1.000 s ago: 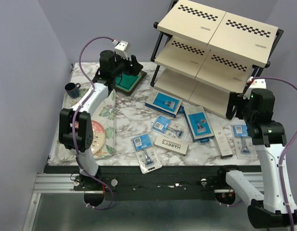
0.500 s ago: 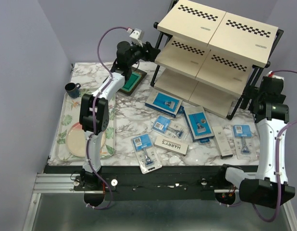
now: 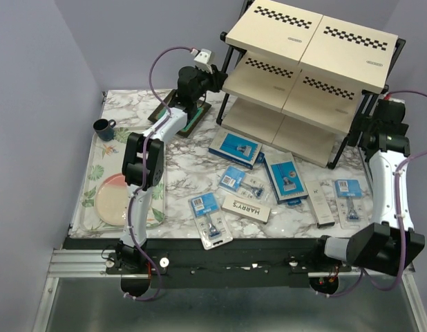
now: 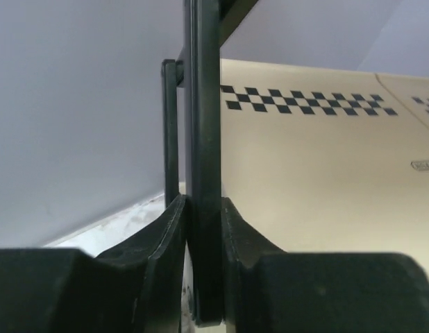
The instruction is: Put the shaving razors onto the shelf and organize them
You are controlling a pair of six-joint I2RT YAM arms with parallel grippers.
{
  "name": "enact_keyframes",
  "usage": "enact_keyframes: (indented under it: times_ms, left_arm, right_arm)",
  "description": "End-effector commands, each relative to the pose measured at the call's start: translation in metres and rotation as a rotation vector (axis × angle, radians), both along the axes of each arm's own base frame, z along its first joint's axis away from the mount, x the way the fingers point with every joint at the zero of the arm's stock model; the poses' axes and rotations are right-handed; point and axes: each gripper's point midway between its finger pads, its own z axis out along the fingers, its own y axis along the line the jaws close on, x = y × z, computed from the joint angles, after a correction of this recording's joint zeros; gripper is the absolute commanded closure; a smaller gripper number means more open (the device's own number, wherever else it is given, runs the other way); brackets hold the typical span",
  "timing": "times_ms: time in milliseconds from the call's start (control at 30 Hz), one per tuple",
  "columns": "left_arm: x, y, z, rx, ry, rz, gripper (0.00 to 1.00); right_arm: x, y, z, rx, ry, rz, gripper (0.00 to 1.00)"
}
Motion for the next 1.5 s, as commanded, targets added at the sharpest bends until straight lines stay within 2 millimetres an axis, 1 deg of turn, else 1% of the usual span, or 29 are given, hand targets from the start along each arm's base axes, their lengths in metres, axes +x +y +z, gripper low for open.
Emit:
enact_keyframes:
  times_ms: [0,33,67,100,133,200,233,267,300,333,367,400,433,467,567,600,700,867,967,1067,1133,1200,1267,1300,1333,1367,1400,1433,1467]
  left_arm:
    - [-0.029,0.002,0.031,-0.044,-0.013,-0.089,0.82]
    - [-0.032,0.007,0.027,-0.047,0.005,-0.090,0.89]
    - [-0.034,0.009,0.028,-0.060,0.019,-0.090,0.90]
    - [-0.038,0.011,0.037,-0.066,0.009,-0.092,0.90]
    - [-0.040,0.012,0.036,-0.064,0.015,-0.091,0.91]
    - [-0.043,0.014,0.040,-0.059,0.014,-0.088,0.91]
    - [-0.043,0.014,0.040,-0.060,0.019,-0.089,0.91]
    - [-0.045,0.013,0.041,-0.059,0.020,-0.095,0.90]
    - [-0.048,0.010,0.041,-0.053,0.023,-0.105,0.89]
    - [-0.050,0.009,0.039,-0.048,0.030,-0.107,0.88]
    - [-0.053,0.007,0.039,-0.046,0.032,-0.112,0.86]
    - [-0.057,0.005,0.042,-0.045,0.029,-0.114,0.85]
    - [-0.060,0.004,0.037,-0.039,0.040,-0.115,0.84]
    - [-0.062,0.003,0.038,-0.038,0.044,-0.112,0.82]
    - [-0.071,-0.002,0.036,-0.031,0.063,-0.122,0.68]
    - [-0.075,-0.005,0.036,-0.028,0.069,-0.134,0.67]
    - [-0.084,-0.012,0.031,-0.020,0.081,-0.158,0.63]
    - [-0.097,-0.025,0.024,0.002,0.100,-0.188,0.60]
    - [-0.101,-0.026,0.023,0.007,0.105,-0.187,0.57]
    - [-0.097,-0.019,0.023,0.021,0.111,-0.138,0.52]
    - [-0.093,-0.010,0.028,0.049,0.104,-0.087,0.49]
    - [-0.088,0.002,0.029,0.076,0.141,-0.008,0.39]
    - [-0.087,0.012,0.037,0.071,0.139,0.022,0.29]
    - [-0.089,0.017,0.046,0.064,0.128,0.031,0.26]
    - [-0.089,0.025,0.049,0.063,0.131,0.049,0.23]
    - [-0.090,0.030,0.051,0.061,0.135,0.055,0.18]
    - [-0.095,0.036,0.060,0.056,0.133,0.058,0.16]
    - [-0.098,0.040,0.056,0.061,0.145,0.060,0.14]
    - [-0.101,0.045,0.060,0.063,0.143,0.057,0.02]
  right_arm:
    - [0.040,-0.003,-0.015,-0.011,0.006,0.079,0.06]
    - [0.045,-0.003,-0.018,-0.007,0.010,0.086,0.06]
    - [0.052,-0.005,-0.024,0.000,0.022,0.090,0.06]
    - [0.058,-0.006,-0.025,0.001,0.023,0.096,0.06]
    - [0.066,-0.007,-0.017,-0.005,0.004,0.099,0.06]
    - [0.082,-0.009,-0.023,0.007,0.013,0.112,0.07]
    - [0.092,-0.011,-0.014,0.003,-0.012,0.117,0.07]
    - [0.098,-0.012,-0.013,0.004,-0.014,0.121,0.07]
    - [0.108,-0.015,-0.020,0.008,0.000,0.118,0.07]
    - [0.113,-0.016,-0.018,0.010,-0.005,0.113,0.07]
    - [0.122,-0.017,-0.006,0.008,-0.037,0.124,0.07]
    - [0.128,-0.017,-0.005,0.012,-0.042,0.126,0.07]
    - [0.136,-0.018,-0.012,0.020,-0.031,0.132,0.07]
    - [0.146,-0.019,-0.001,0.019,-0.060,0.142,0.07]
    - [0.162,-0.021,-0.006,0.035,-0.058,0.146,0.08]
    - [0.167,-0.022,0.002,0.032,-0.080,0.141,0.08]
    - [0.176,-0.021,-0.003,0.043,-0.092,0.148,0.08]
    - [0.180,-0.018,-0.005,0.057,-0.119,0.158,0.08]
    - [0.178,-0.017,-0.009,0.066,-0.105,0.155,0.09]
    - [0.176,-0.018,-0.011,0.066,-0.091,0.146,0.09]
    - [0.175,-0.019,-0.004,0.055,-0.104,0.144,0.06]
    - [0.174,-0.021,0.003,0.052,-0.119,0.120,0.03]
    - [0.170,-0.020,0.011,0.053,-0.129,0.118,0.00]
    - [0.166,-0.016,0.010,0.082,-0.134,0.109,0.00]
    - [0.162,-0.013,0.014,0.089,-0.140,0.111,0.00]
    - [0.156,-0.010,0.025,0.090,-0.160,0.113,0.00]
    - [0.148,-0.007,0.028,0.101,-0.164,0.106,0.00]
    - [0.140,-0.005,0.024,0.107,-0.151,0.100,0.00]
    - [0.126,-0.001,0.038,0.102,-0.176,0.099,0.00]
